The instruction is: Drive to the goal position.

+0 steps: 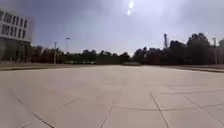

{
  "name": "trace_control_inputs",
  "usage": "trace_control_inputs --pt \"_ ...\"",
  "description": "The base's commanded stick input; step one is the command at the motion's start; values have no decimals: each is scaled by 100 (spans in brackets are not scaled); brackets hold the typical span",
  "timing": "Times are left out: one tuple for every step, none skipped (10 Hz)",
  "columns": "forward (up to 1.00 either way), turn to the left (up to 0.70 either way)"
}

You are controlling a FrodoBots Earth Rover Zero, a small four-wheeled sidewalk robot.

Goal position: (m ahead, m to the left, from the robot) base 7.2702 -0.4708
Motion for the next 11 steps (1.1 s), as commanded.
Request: trace_control_inputs --pt "70 -22" --pt "70 -9" --pt "70 -1" --pt "70 -1" --pt "72 -1" --pt "77 -1" --pt "83 -1" --pt "85 -1" --pt "85 -1" --pt "85 -1" --pt "90 -1"
